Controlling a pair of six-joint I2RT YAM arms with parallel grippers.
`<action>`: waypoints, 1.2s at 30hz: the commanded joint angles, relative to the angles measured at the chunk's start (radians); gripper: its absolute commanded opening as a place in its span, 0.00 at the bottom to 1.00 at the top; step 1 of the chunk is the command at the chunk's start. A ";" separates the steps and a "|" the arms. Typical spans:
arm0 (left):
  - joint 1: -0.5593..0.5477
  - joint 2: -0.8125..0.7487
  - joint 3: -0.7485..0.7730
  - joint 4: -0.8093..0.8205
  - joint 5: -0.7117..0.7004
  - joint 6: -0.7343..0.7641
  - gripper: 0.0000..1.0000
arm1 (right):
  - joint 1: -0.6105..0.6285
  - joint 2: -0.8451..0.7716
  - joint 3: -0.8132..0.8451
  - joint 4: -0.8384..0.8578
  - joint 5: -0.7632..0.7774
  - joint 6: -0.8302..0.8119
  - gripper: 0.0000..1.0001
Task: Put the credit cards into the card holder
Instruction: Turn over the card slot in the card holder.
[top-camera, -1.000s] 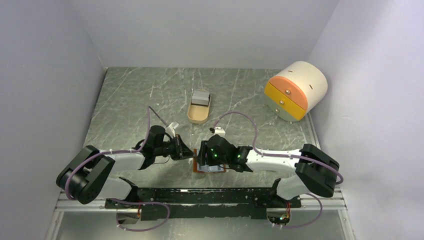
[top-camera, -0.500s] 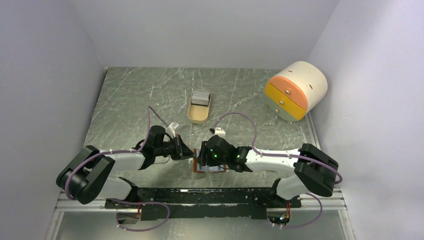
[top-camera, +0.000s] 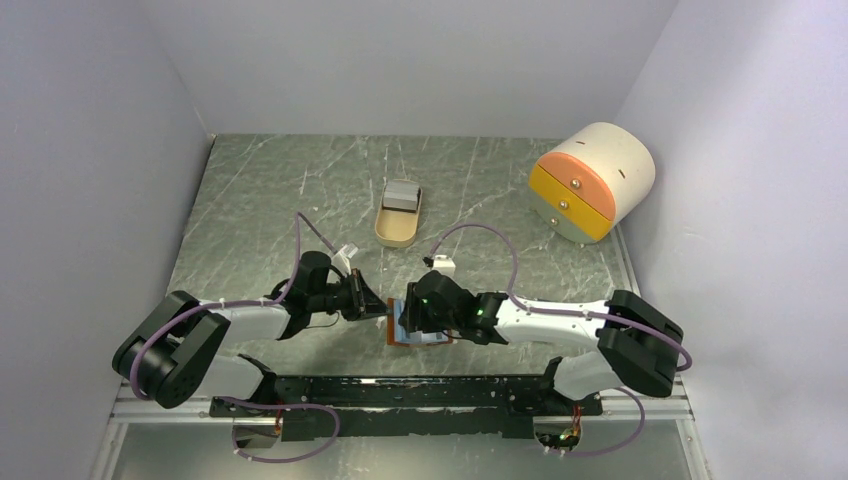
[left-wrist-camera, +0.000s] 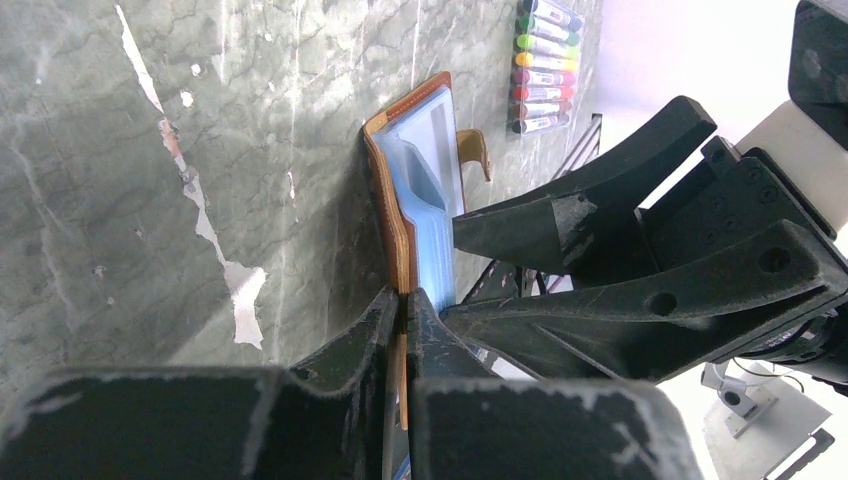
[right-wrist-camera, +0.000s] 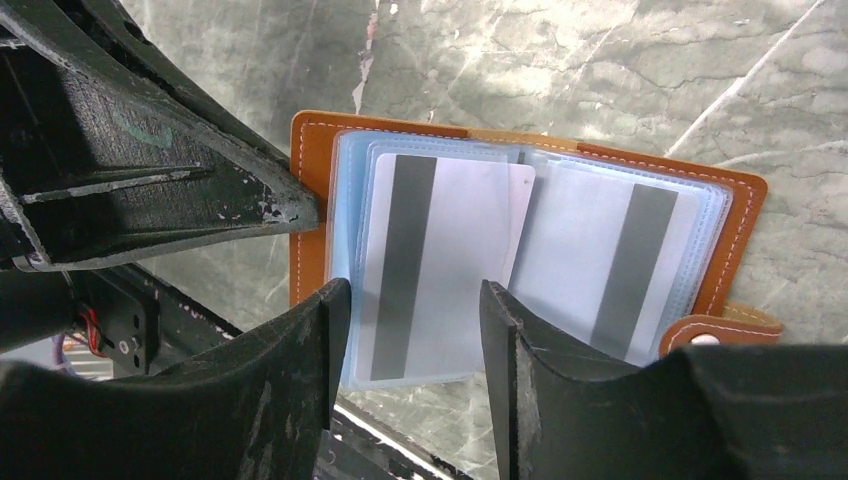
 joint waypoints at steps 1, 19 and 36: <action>-0.003 -0.008 0.005 0.039 0.016 -0.001 0.09 | 0.002 -0.026 -0.016 -0.028 0.032 -0.016 0.54; -0.005 -0.006 0.002 0.045 0.020 -0.002 0.09 | 0.000 -0.095 -0.029 -0.090 0.072 -0.036 0.60; -0.005 0.000 0.002 0.051 0.023 -0.005 0.09 | 0.005 -0.052 0.058 -0.200 0.114 -0.094 0.60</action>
